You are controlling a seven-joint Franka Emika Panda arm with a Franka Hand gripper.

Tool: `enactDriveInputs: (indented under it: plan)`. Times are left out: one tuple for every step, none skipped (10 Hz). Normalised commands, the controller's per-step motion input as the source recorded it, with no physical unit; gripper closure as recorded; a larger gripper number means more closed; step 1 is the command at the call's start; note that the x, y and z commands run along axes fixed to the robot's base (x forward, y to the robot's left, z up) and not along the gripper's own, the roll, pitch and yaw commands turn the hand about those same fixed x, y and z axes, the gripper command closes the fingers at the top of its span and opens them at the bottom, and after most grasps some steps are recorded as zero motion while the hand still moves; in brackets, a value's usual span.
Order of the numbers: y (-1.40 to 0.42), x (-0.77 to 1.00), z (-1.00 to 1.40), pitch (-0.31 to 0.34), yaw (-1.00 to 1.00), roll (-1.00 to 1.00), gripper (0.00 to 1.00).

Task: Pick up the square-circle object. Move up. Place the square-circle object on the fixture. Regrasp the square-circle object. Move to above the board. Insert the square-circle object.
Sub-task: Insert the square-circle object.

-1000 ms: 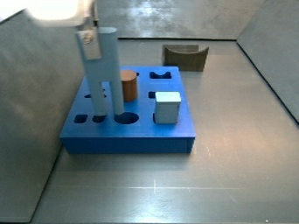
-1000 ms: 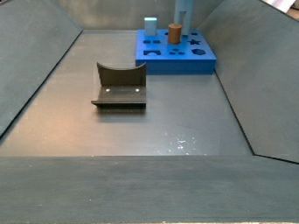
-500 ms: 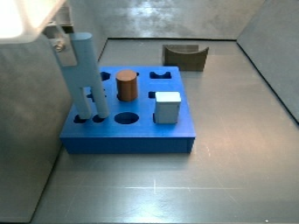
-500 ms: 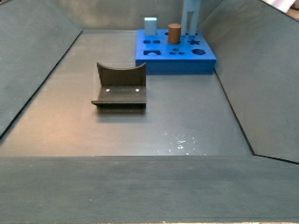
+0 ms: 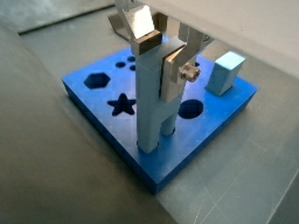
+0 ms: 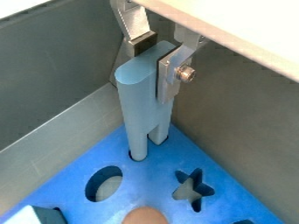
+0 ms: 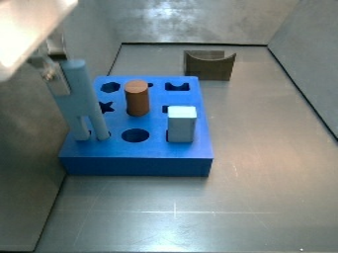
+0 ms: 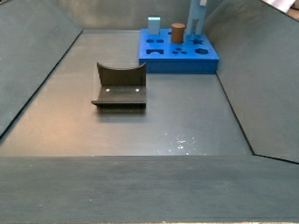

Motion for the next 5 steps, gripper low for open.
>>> enactDriveInputs:
  plan:
    - [0.22,0.17,-0.72,0.019,-0.12,-0.22,1.0]
    - [0.17,0.26,-0.7,0.041,-0.13,-0.21,1.0]
    - [0.04,0.25,-0.56,0.0,-0.09,-0.17,1.0]
    - [0.0,0.05,-0.19,-0.026,-0.01,-0.06,1.0]
    - [0.0,0.0,0.0,0.0,0.0,0.0,1.0]
